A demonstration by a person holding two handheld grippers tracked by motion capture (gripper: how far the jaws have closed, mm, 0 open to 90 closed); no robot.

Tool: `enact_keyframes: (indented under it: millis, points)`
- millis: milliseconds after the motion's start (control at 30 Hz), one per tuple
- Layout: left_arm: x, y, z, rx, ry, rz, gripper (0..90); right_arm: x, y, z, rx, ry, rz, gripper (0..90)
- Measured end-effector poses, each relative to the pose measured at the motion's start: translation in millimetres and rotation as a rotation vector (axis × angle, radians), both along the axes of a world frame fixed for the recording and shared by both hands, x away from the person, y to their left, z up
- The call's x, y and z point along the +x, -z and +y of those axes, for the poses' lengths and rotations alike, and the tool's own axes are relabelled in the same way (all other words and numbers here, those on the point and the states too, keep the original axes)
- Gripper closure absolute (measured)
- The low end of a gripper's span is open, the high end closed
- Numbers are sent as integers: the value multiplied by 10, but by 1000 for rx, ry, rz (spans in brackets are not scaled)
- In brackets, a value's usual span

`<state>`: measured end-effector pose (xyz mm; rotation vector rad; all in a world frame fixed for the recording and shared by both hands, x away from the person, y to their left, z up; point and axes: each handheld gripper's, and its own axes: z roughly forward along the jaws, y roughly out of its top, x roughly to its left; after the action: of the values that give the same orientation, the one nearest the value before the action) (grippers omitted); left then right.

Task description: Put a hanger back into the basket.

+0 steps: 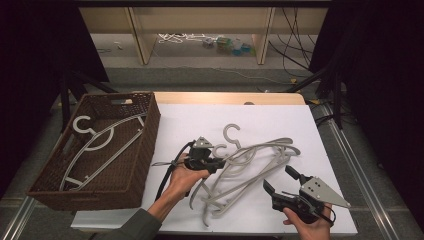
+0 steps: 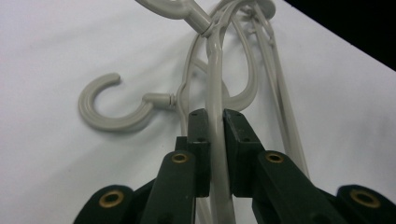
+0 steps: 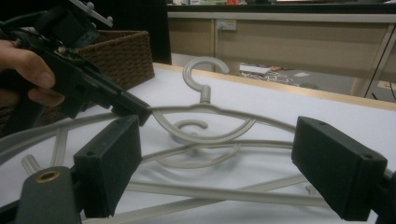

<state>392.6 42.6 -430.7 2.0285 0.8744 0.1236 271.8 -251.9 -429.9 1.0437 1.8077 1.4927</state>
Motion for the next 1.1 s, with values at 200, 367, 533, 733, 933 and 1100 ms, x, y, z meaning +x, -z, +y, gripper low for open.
enact_keyframes:
  millis: [200,367,533,733,933,1100]
  points:
    - [-3,-127,16,-41,-11,-47,817,2,7,2,-11,-1,6,168]
    - [11,-190,56,-42,-26,-73,817,-2,13,16,-4,-15,23,167]
    - [40,-337,170,-50,-54,-112,817,0,24,43,-9,-14,27,167]
    - [43,-569,369,-74,-93,-139,816,5,27,45,-16,-4,23,167]
    - [53,-810,623,-45,-124,-179,816,8,30,48,-12,-12,22,166]
    - [49,-985,882,-43,-165,-207,816,7,24,46,-14,-5,20,166]
